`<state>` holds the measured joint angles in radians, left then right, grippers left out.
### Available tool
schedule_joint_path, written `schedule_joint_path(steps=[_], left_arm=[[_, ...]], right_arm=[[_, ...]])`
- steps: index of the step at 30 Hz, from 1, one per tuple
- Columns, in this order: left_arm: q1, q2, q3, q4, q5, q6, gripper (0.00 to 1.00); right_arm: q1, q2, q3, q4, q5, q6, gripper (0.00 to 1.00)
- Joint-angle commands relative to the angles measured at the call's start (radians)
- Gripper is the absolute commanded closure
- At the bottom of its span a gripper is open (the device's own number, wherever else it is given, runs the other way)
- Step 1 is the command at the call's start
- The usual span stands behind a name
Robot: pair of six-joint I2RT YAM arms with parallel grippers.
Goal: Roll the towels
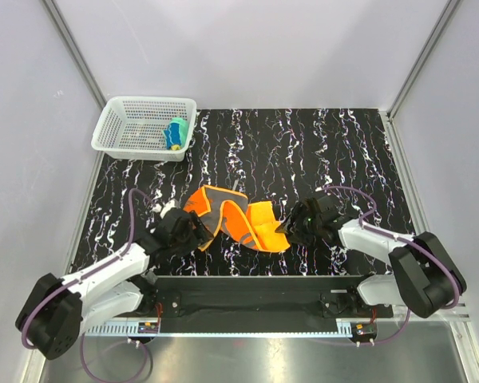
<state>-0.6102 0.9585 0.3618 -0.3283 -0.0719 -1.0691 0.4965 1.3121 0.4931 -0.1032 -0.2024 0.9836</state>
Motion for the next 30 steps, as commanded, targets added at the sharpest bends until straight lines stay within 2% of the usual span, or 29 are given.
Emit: schedule_joint_path(steps=[1,5,9,10,12,13,15,16,21,24,27,30], left_arm=[[-0.003,0.084,-0.032,0.078,0.021,0.003,0.22],[-0.003,0.157,-0.032,0.127,0.015,0.017,0.29],[-0.005,0.210,-0.038,0.188,0.023,0.026,0.49],[-0.003,0.226,-0.041,0.199,0.029,0.027,0.63],[-0.003,0.243,-0.044,0.222,0.032,0.035,0.80],[-0.003,0.250,-0.043,0.230,0.038,0.037,0.98],[-0.003,0.252,-0.037,0.229,0.041,0.044,1.00],[-0.003,0.246,-0.034,0.226,0.043,0.047,1.00],[-0.003,0.171,0.051,0.082,0.018,0.103,1.00],[-0.002,0.088,0.144,-0.052,-0.037,0.164,1.00],[0.009,0.039,0.242,-0.172,-0.068,0.230,1.00],[0.024,0.058,0.383,-0.230,-0.083,0.299,1.00]], right_arm=[[0.019,0.041,-0.022,0.005,0.009,-0.002,0.39],[0.028,0.059,-0.018,0.016,0.014,-0.003,0.48],[0.039,0.053,-0.019,0.019,0.012,-0.006,0.61],[0.042,0.055,-0.021,0.019,0.009,-0.006,0.68],[0.047,0.056,-0.025,0.043,0.001,-0.010,0.77],[0.047,0.059,-0.028,0.049,-0.006,-0.005,0.85],[0.048,0.059,-0.033,0.071,-0.015,-0.005,0.97],[0.050,0.059,-0.037,0.079,-0.022,0.003,1.00],[0.048,0.000,-0.015,0.059,-0.015,0.001,1.00],[0.031,-0.068,0.056,-0.051,0.029,-0.029,1.00],[-0.027,-0.106,0.168,-0.165,0.053,-0.086,1.00],[-0.088,-0.090,0.324,-0.274,0.083,-0.167,1.00]])
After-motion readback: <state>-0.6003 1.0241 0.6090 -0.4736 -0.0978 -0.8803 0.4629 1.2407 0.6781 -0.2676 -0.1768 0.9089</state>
